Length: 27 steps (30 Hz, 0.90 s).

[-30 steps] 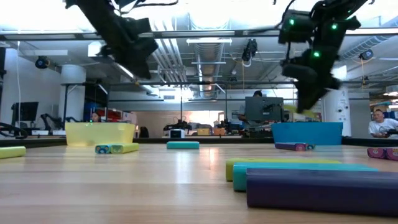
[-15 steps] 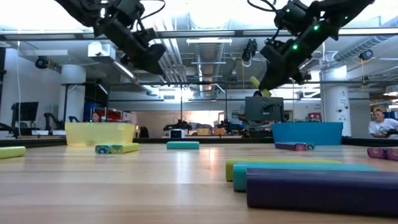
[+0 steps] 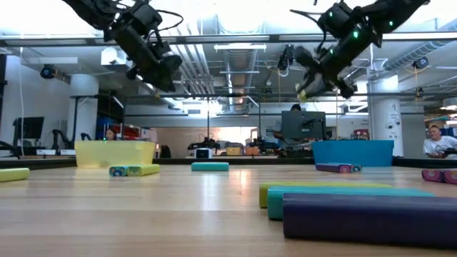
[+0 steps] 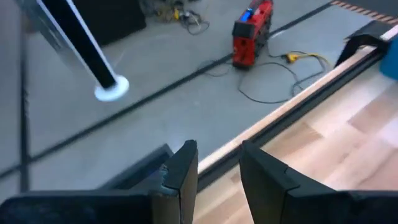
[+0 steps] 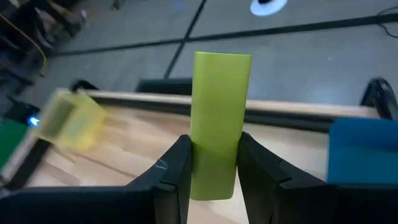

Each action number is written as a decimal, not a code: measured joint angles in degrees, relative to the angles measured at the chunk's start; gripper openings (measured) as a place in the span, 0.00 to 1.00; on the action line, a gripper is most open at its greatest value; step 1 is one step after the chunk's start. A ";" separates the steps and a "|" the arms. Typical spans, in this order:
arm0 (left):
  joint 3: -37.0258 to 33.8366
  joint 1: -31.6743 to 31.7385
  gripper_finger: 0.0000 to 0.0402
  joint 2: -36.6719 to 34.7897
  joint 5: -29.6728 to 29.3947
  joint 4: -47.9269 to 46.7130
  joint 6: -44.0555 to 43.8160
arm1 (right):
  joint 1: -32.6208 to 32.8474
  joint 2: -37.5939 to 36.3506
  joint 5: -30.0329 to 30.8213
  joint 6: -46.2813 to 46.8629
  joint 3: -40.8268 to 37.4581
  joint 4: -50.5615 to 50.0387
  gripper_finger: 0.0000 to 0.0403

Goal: Sort blocks
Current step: Put the green block into the blue bin

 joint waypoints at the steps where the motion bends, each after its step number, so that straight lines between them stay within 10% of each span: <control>1: 0.88 0.27 0.24 0.00 2.27 -1.17 -0.78 | -0.05 0.07 0.45 0.76 1.72 -1.90 0.23; 16: 4.58 6.79 0.24 -0.04 22.56 -5.59 -4.80 | -5.37 19.90 1.05 8.22 31.60 -46.96 0.23; 27: 4.56 13.13 0.24 -0.04 22.51 -8.55 -4.26 | -8.19 20.77 -0.65 7.26 23.93 -54.65 0.23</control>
